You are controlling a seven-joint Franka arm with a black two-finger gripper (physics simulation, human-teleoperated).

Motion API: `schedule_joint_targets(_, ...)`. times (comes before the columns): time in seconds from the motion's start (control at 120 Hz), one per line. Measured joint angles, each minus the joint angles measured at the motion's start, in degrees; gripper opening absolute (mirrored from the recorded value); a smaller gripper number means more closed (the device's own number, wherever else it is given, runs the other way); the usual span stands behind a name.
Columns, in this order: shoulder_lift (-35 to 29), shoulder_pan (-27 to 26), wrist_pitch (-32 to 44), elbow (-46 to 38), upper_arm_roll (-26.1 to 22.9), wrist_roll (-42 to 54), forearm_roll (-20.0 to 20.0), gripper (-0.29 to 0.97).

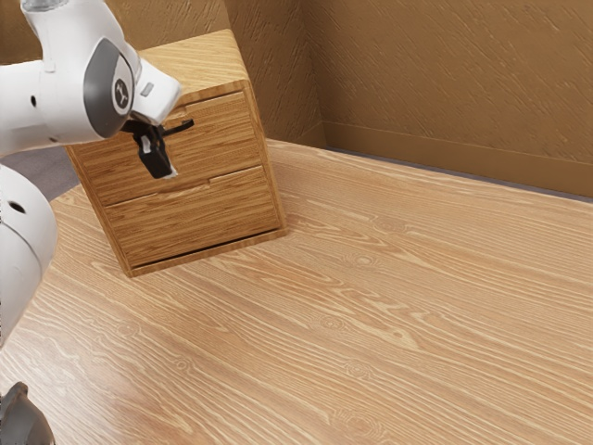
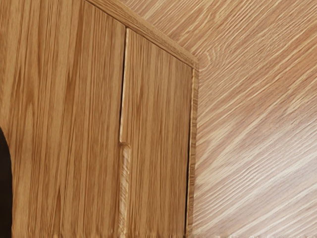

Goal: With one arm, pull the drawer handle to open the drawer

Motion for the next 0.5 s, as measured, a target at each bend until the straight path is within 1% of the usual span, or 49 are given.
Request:
schedule_joint_targets(0.117,-0.2,2.7,4.0,-1.7,-1.9,0.0,-0.2,0.62)
schedule_joint_targets(0.208,-0.6,3.4,6.2,-1.7,-2.4,0.1,-0.2,0.61)
schedule_joint_targets(0.292,-0.9,3.5,7.5,-1.8,-2.7,0.1,-0.2,0.61)
schedule_joint_targets(0.4,-2.2,5.0,8.7,-1.8,-5.3,0.1,-0.3,0.6)
schedule_joint_targets(0.5,-2.5,5.6,9.7,-1.6,-5.9,0.0,-0.4,0.6)
